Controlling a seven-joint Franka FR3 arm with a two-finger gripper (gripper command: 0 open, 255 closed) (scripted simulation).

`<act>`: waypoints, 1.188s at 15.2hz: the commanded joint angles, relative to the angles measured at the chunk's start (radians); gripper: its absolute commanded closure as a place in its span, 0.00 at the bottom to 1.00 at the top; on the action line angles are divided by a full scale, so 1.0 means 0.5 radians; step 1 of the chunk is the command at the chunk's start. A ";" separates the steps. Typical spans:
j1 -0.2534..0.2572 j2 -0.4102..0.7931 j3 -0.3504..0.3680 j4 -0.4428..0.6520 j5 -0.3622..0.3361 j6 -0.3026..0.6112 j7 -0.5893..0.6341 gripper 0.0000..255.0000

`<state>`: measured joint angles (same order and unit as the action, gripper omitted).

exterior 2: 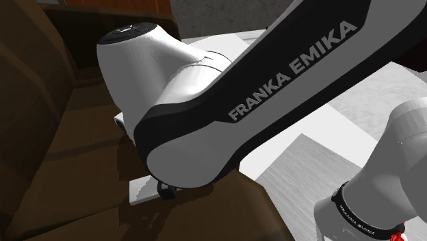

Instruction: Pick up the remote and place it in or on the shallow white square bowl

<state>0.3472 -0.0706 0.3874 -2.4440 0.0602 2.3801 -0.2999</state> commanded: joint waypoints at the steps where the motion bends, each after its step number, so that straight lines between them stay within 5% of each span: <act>1: 0.000 0.000 0.000 -0.001 0.000 0.000 0.000 1.00; 6: 0.000 0.001 0.000 -0.001 0.000 0.000 0.000 1.00; 18: 0.008 -0.217 -0.027 0.140 0.079 -0.348 -0.059 1.00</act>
<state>0.3513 -0.1674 0.3767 -2.3797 0.0959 2.2233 -0.3248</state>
